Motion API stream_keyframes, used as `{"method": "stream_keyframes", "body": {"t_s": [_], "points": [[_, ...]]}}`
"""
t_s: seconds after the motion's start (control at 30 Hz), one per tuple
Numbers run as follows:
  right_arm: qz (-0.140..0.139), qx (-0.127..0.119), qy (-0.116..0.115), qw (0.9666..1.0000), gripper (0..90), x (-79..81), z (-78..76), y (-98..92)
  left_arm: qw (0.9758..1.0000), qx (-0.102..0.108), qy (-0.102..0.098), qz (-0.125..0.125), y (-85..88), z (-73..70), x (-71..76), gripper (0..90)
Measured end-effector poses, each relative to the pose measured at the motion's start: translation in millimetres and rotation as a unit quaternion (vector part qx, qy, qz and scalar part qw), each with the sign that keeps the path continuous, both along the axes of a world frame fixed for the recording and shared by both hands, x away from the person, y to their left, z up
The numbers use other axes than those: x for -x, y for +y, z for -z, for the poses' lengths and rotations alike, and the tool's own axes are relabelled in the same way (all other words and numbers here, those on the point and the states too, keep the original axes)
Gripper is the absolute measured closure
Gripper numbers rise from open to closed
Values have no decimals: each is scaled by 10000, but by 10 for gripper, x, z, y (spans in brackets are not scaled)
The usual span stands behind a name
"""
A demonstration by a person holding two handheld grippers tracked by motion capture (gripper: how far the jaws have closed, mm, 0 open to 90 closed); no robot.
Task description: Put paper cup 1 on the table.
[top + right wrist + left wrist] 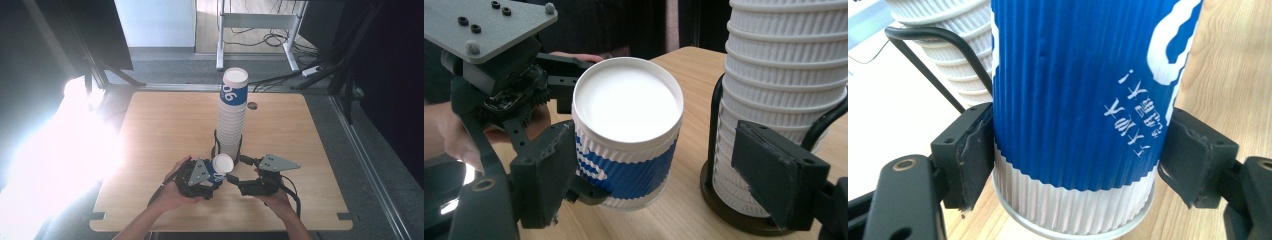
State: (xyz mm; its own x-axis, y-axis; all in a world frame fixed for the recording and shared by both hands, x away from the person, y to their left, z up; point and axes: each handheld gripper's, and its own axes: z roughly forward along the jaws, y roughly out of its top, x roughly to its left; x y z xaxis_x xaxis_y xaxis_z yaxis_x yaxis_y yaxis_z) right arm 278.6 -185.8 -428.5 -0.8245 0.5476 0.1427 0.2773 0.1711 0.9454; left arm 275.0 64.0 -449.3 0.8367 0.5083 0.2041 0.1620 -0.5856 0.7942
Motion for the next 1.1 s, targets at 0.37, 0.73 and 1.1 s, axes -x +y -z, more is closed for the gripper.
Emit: {"method": "stream_keyframes", "body": {"t_s": [0.37, 0.73, 1.1], "points": [[-112, 54, 144, 9998, 161, -13, 37, -38, 9977, -674, -25, 102, -49, -17, -1, 213], [-306, 114, 314, 9990, 139, -44, 89, 59, 9956, -928, -66, 113, -91, -31, -16, 213], [-525, 252, 464, 9972, 154, -78, 157, 180, 9917, -1233, -295, 220, -195, -43, 19, 212]]}}
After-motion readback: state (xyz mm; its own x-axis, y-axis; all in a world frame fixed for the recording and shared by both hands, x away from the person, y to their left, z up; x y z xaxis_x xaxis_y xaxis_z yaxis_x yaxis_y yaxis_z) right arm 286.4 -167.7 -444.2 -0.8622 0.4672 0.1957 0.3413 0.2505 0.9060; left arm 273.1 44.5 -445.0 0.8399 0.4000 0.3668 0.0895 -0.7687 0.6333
